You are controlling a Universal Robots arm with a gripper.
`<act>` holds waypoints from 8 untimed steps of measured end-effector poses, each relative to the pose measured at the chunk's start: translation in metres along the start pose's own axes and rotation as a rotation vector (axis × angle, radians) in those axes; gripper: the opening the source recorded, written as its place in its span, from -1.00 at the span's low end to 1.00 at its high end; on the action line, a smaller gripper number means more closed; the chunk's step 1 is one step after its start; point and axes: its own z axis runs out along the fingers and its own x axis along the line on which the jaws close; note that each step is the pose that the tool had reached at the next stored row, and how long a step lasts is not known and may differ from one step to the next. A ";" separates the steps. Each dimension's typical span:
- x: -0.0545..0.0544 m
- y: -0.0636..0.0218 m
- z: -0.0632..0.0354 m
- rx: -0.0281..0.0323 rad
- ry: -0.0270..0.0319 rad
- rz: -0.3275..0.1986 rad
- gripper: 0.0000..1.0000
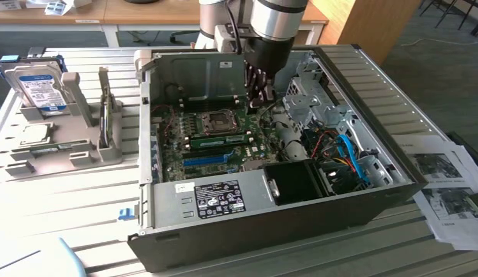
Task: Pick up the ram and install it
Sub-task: 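Press down the ram until it locks into place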
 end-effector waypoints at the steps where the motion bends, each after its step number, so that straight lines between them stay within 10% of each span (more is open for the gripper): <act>1: 0.000 -0.0001 0.0018 0.0000 -0.0001 0.000 -0.81; 8: 0.000 -0.0006 0.0147 0.0000 -0.0001 0.000 -0.81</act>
